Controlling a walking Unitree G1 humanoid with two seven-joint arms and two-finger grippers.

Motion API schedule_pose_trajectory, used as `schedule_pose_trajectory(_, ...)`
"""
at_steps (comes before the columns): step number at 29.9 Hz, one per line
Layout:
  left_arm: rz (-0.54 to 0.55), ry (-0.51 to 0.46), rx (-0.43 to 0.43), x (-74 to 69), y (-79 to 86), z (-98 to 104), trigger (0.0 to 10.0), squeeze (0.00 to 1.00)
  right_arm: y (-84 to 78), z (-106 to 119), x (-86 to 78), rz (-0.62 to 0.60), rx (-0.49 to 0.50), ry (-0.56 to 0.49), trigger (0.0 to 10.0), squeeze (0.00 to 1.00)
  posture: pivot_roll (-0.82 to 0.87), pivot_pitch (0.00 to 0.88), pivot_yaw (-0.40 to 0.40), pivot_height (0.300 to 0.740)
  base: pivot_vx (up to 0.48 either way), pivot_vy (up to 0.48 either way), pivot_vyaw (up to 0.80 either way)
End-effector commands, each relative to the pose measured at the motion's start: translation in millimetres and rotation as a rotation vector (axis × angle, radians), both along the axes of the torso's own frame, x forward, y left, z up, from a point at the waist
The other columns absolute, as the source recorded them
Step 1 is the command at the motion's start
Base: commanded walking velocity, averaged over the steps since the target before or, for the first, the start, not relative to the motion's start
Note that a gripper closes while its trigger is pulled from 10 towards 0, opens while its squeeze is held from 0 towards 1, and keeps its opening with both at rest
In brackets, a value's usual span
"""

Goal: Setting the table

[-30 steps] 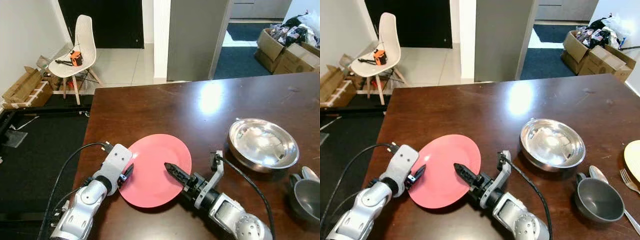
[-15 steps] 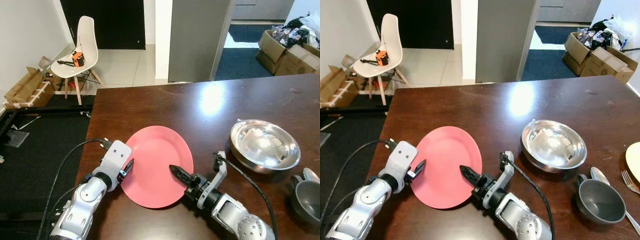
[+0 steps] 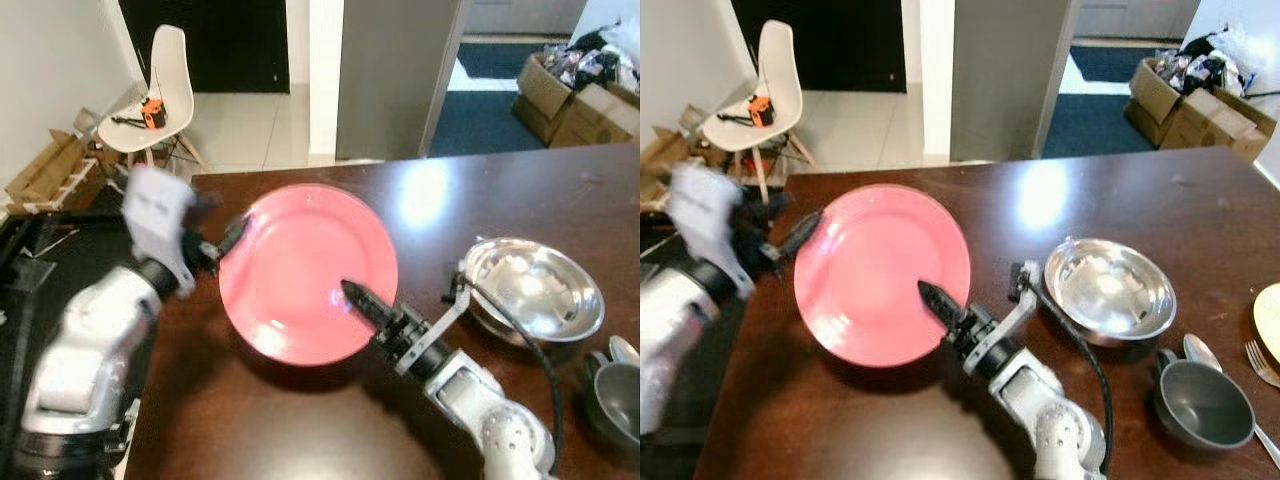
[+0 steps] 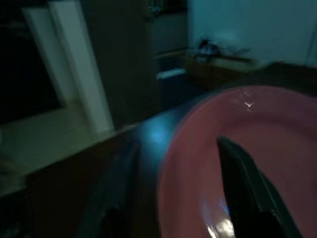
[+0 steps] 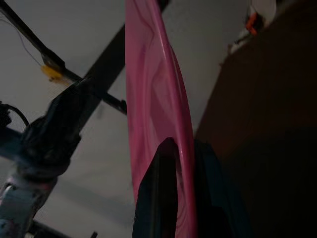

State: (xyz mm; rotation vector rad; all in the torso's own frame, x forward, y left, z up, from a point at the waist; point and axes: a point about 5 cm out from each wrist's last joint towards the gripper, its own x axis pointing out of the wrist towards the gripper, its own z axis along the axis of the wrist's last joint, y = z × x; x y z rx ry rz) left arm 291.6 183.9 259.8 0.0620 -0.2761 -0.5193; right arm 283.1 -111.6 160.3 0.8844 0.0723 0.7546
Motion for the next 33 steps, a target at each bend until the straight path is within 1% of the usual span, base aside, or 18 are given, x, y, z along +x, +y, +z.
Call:
schedule_pose_trajectory(1, -0.047, 0.018, -0.051, -5.1, 6.1, 6, 10.0, 0.0, -1.3, 10, 1.4, -0.021, 0.024, -0.035, 0.0, 0.0, 0.04, 0.021, 0.098, 0.74, 0.0, 0.0, 0.0)
schedule_pose_trajectory(2, -0.071, 0.007, -0.089, -8.6, 9.5, 15, 10.0, 0.0, -2.7, 14, 3.1, -0.034, 0.025, -0.053, 6.4, 0.0, 0.04, 0.02, 0.095, 0.74, 0.0, 0.0, 0.0)
schedule_pose_trajectory(3, -0.09, 0.007, -0.118, -11.6, 11.4, 19, 10.0, 0.0, -3.7, 17, 4.1, -0.044, 0.017, -0.065, 10.0, 0.0, 0.04, 0.019, 0.095, 0.74, 0.0, 0.0, 0.0)
schedule_pose_trajectory(7, -0.091, 0.053, -0.207, -17.0, 15.0, 15, 10.0, 0.0, -7.1, 23, 7.1, -0.089, -0.022, -0.095, 10.0, 0.0, 0.04, 0.018, 0.091, 0.74, 0.0, 0.0, 0.0)
schedule_pose_trajectory(8, -0.044, 0.074, -0.245, -14.5, 17.7, 10, 10.0, 0.0, -8.4, 25, 7.8, -0.106, -0.036, -0.107, 10.0, 0.0, 0.04, 0.017, 0.089, 0.74, 0.0, 0.0, 0.0)
schedule_pose_trajectory(9, 0.061, 0.102, -0.278, -7.8, 23.6, 2, 10.0, 0.0, -10.1, 29, 8.6, -0.13, -0.042, -0.121, 10.0, 0.0, 0.04, 0.015, 0.088, 0.74, 0.0, 0.0, 0.0)
schedule_pose_trajectory(10, 0.061, 0.102, -0.278, -7.8, 23.6, 2, 10.0, 0.0, -10.1, 29, 8.6, -0.13, -0.042, -0.121, 10.0, 0.0, 0.04, 0.015, 0.088, 0.74, 0.0, 0.0, 0.0)
schedule_pose_trajectory(11, 0.18, 0.13, -0.305, -1.0, 30.9, -8, 10.0, 0.0, -11.6, 34, 8.7, -0.153, -0.04, -0.137, 10.0, 0.0, 0.04, 0.015, 0.088, 0.74, 0.0, 0.0, 0.0)
schedule_pose_trajectory(12, 0.338, 0.173, -0.291, 5.5, 39.7, -22, 10.0, 0.0, -13.5, 40, 9.0, -0.198, -0.048, -0.157, 10.0, 0.0, 0.03, 0.013, 0.086, 0.74, 0.0, 0.0, 0.0)
schedule_pose_trajectory(13, 0.437, 0.197, -0.271, 8.5, 45.3, -32, 10.0, 0.0, -14.6, 44, 9.1, -0.229, -0.052, -0.169, 10.0, 0.0, 0.03, 0.013, 0.087, 0.74, 0.0, 0.0, 0.0)
schedule_pose_trajectory(14, 0.437, 0.197, -0.271, 8.5, 45.3, -32, 10.0, 0.0, -14.6, 44, 9.1, -0.229, -0.052, -0.169, 10.0, 0.0, 0.03, 0.013, 0.087, 0.74, 0.0, 0.0, 0.0)
schedule_pose_trajectory(16, 0.513, 0.245, -0.204, 8.0, 47.4, -47, 10.0, 0.0, -17.7, 49, 9.8, -0.325, -0.097, -0.189, 10.0, 0.0, 0.02, 0.011, 0.088, 0.74, 0.0, 0.0, 0.0)
schedule_pose_trajectory(17, 0.501, 0.237, -0.128, 4.8, 42.6, -52, 10.0, 0.0, -18.0, 50, 10.1, -0.383, -0.153, -0.197, 10.0, 0.0, 0.02, 0.011, 0.09, 0.74, 0.0, 0.0, 0.0)
schedule_pose_trajectory(18, 0.501, 0.237, -0.128, 4.8, 42.6, -52, 10.0, 0.0, -18.0, 50, 10.1, -0.383, -0.153, -0.197, 10.0, 0.0, 0.02, 0.011, 0.09, 0.74, 0.0, 0.0, 0.0)
schedule_pose_trajectory(19, 0.472, 0.243, -0.057, -2.3, 30.5, -61, 10.0, 0.0, -15.3, 49, 8.6, -0.45, -0.227, -0.218, 10.0, 0.0, 0.02, 0.01, 0.092, 0.74, 0.0, 0.0, 0.0)
schedule_pose_trajectory(21, 0.472, 0.243, -0.057, -2.3, 30.5, -61, 10.0, 0.0, -15.3, 49, 8.6, -0.45, -0.227, -0.218, 10.0, 0.0, 0.02, 0.01, 0.092, 0.74, 0.0, 0.0, 0.0)
schedule_pose_trajectory(25, 0.483, 0.265, -0.066, -8.7, 7.9, -72, 10.0, 0.0, -9.3, 47, 7.7, -0.48, -0.291, -0.243, 10.0, 0.0, 0.03, 0.005, 0.093, 0.74, 0.0, 0.0, 0.0)
schedule_pose_trajectory(33, 0.483, 0.236, -0.049, -7.9, -3.8, -74, 10.0, 0.0, -5.7, 47, 11.2, -0.473, -0.309, -0.25, 10.0, 0.0, 0.03, 0.0, 0.088, 0.74, 0.0, 0.0, 0.0)
